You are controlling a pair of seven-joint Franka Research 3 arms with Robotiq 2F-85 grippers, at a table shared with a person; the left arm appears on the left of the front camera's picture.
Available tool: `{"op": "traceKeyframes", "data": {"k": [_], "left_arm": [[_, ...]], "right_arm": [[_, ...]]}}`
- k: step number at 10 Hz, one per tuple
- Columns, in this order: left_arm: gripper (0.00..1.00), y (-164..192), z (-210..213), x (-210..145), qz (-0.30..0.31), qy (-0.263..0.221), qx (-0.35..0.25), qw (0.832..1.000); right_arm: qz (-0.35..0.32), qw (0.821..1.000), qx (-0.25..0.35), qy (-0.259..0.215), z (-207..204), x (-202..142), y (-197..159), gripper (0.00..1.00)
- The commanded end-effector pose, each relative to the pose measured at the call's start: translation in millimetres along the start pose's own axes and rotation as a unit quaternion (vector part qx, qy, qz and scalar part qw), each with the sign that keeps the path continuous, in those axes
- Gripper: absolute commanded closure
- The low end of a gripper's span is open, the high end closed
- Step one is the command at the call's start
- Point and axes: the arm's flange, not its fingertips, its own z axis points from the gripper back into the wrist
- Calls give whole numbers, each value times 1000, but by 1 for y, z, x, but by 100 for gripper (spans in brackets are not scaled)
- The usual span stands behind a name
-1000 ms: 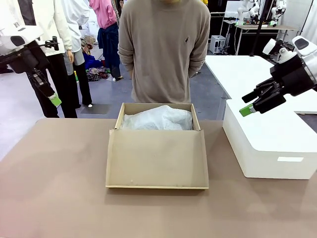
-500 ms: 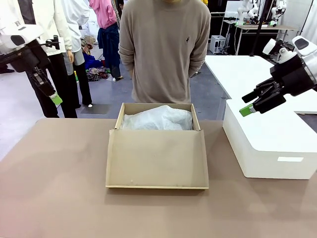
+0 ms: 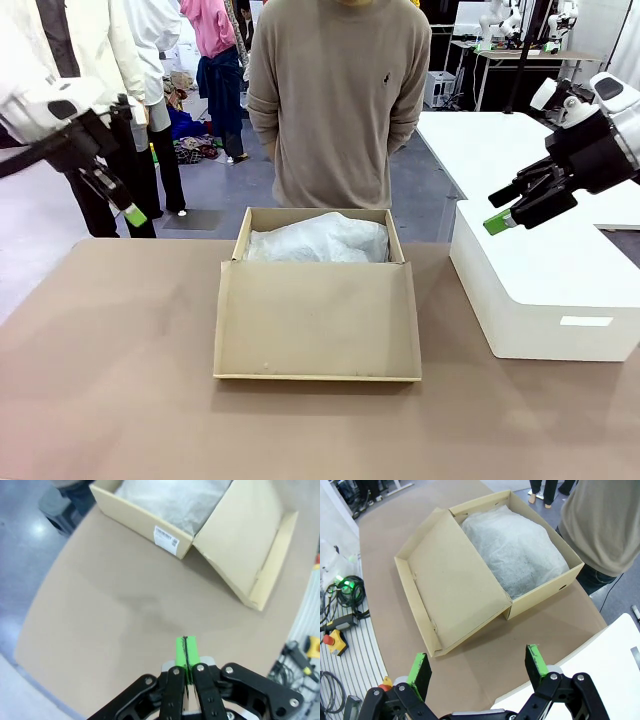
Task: Pack the shoes into the box.
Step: Close the Shoes Box.
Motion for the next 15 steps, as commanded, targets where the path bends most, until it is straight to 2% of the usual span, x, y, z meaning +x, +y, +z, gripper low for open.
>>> {"op": "traceKeyframes", "data": {"k": [1,3,6,8,14,15], "left_arm": [[100,-5,-29,-10,21,-21,-17,999],[100,-5,-55,-23,34,-42,-63,997],[100,0,-84,-39,59,-37,-83,994],[100,-6,-81,-35,60,-23,-82,995],[100,-6,-84,-35,57,-22,-83,995],[100,8,-89,-37,38,-25,-105,993]], "right_arm": [[10,1000,6,-21,-3,0,-2,0],[10,1000,6,-21,-3,0,-2,0],[10,1000,6,-21,-3,0,-2,0],[10,1000,6,-21,-3,0,-2,0],[10,1000,6,-21,-3,0,-2,0],[10,1000,6,-21,-3,0,-2,0]]}}
